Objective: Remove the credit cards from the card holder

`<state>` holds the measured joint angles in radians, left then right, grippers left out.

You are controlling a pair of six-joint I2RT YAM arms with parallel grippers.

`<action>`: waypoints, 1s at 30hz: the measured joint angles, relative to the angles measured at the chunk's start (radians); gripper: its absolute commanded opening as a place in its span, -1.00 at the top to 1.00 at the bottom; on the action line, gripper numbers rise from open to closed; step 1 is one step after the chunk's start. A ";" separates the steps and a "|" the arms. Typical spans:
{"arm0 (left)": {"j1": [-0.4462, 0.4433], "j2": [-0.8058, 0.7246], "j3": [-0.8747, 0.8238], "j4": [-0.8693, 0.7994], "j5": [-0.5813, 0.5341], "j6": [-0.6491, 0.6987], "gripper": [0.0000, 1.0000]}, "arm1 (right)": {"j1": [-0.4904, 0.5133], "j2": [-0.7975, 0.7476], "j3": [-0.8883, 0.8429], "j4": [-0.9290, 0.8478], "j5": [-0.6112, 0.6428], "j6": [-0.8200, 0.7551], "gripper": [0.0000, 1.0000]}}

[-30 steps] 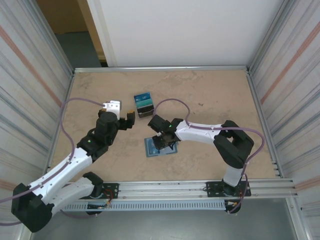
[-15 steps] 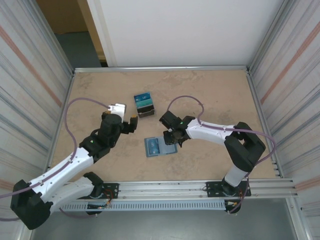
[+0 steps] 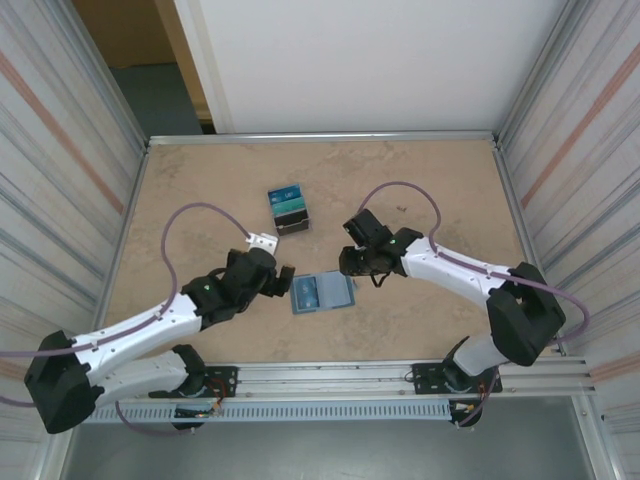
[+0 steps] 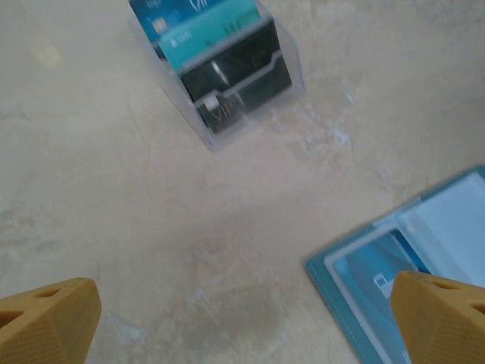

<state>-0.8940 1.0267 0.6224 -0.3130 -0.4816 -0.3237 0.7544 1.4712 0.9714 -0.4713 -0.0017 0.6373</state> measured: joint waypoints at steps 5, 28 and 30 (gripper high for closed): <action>-0.034 0.056 -0.028 -0.019 0.018 -0.054 -0.97 | 0.000 -0.004 0.000 0.050 -0.087 0.031 0.43; -0.038 0.267 -0.087 0.109 0.086 -0.148 -0.97 | 0.083 0.264 0.033 0.195 -0.301 0.127 0.54; -0.038 0.288 -0.085 0.112 0.089 -0.148 -0.97 | 0.083 0.270 0.033 0.199 -0.309 0.134 0.55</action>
<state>-0.9318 1.3148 0.5369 -0.2008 -0.3923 -0.4713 0.8375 1.7409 1.0042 -0.2722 -0.3107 0.7715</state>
